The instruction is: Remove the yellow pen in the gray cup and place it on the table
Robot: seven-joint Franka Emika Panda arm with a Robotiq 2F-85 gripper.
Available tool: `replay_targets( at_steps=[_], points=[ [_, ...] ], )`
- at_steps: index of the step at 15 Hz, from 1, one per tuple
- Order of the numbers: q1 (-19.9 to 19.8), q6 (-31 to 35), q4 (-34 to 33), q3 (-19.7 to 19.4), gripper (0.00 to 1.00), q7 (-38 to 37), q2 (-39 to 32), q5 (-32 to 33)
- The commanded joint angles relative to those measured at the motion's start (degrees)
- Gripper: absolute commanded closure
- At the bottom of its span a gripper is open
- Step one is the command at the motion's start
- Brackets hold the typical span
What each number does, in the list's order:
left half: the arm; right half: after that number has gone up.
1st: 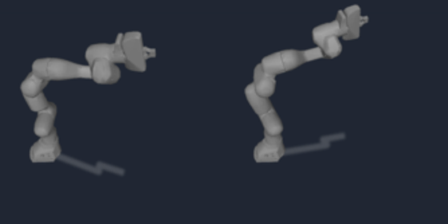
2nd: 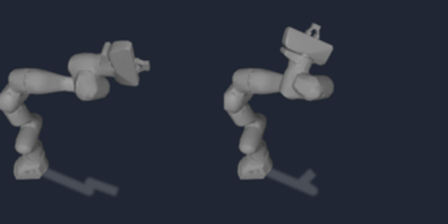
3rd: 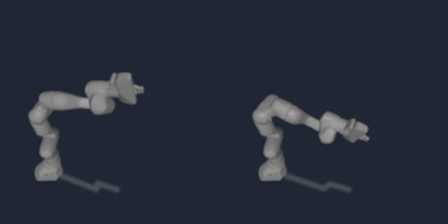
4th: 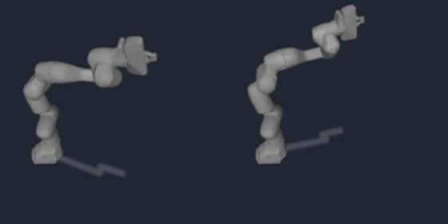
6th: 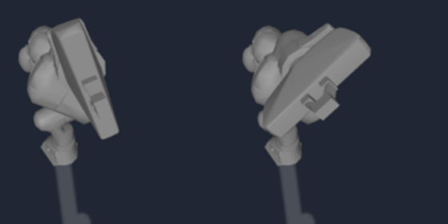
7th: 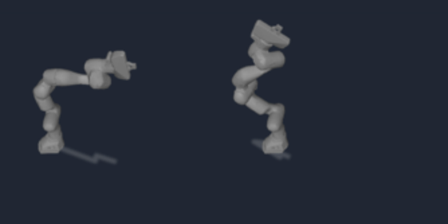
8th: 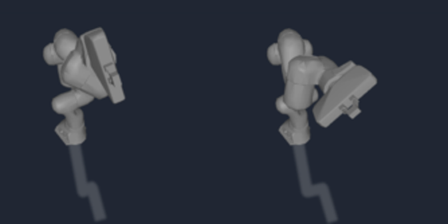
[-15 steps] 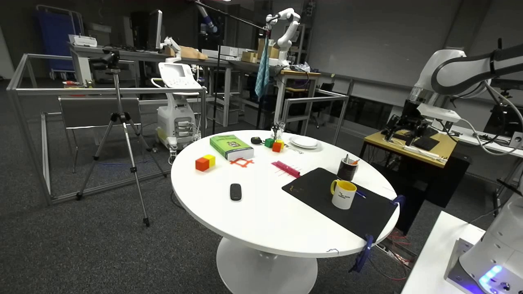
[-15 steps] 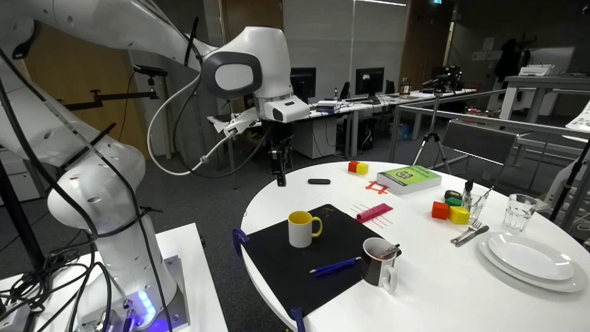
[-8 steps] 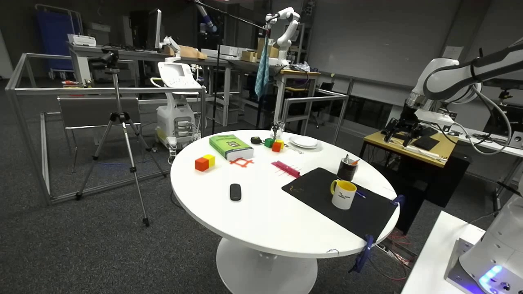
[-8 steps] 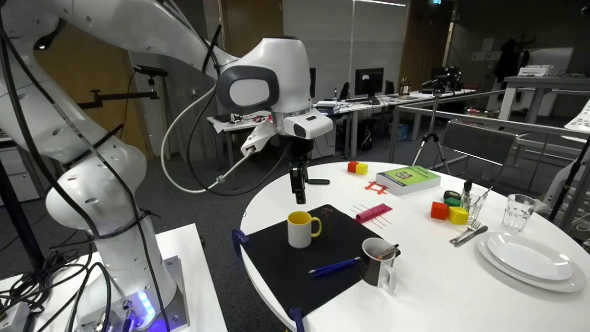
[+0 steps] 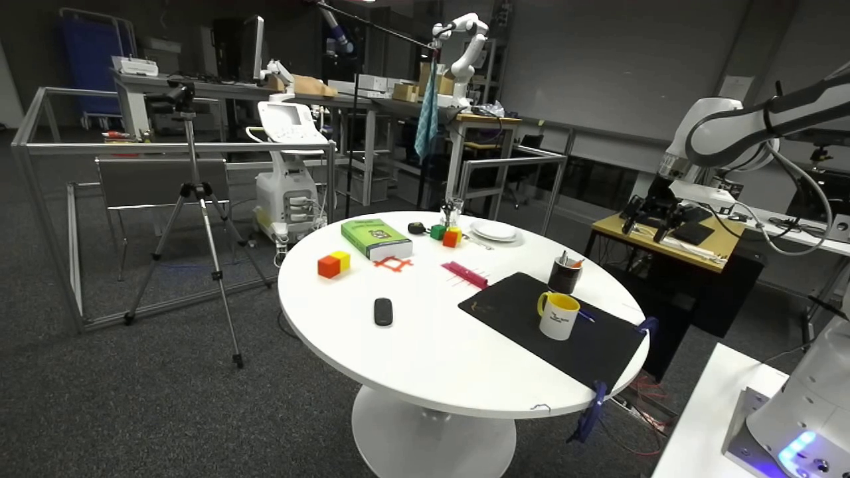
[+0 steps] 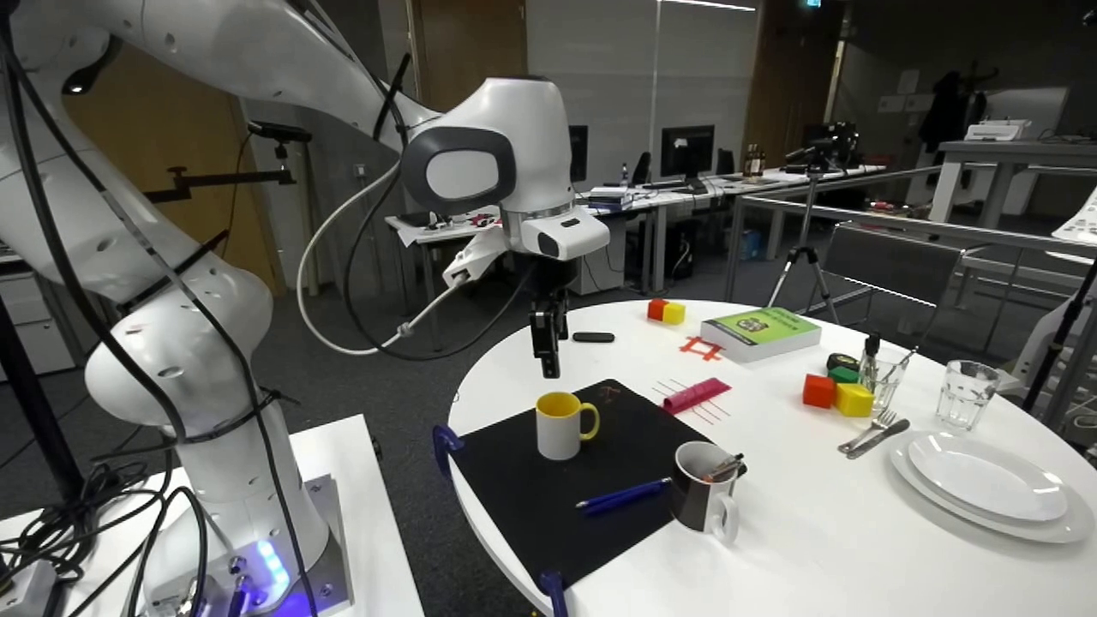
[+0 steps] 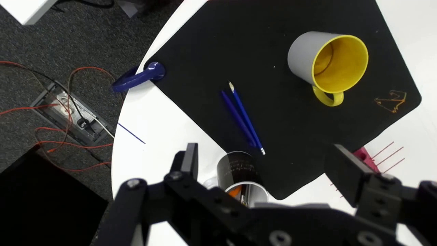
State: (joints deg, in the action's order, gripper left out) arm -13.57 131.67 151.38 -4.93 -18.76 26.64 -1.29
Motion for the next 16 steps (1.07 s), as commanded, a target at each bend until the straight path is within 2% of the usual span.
replay_targets(
  at_steps=[1, 4, 8, 14, 16],
  points=[
    [-2.0, 2.9, -1.3, 2.0, 0.00, -9.5, -2.8, -0.1],
    [-3.4, 6.2, -3.4, 1.3, 0.00, -14.6, -6.8, -0.2],
    [-4.9, 7.8, -8.8, -1.3, 0.00, -16.6, -13.2, -0.6],
    [-3.2, 2.8, -19.9, -6.7, 0.00, -11.9, -22.8, -8.9],
    [-3.0, -2.1, -23.7, -7.6, 0.00, -10.8, -25.8, -13.1]
  ],
)
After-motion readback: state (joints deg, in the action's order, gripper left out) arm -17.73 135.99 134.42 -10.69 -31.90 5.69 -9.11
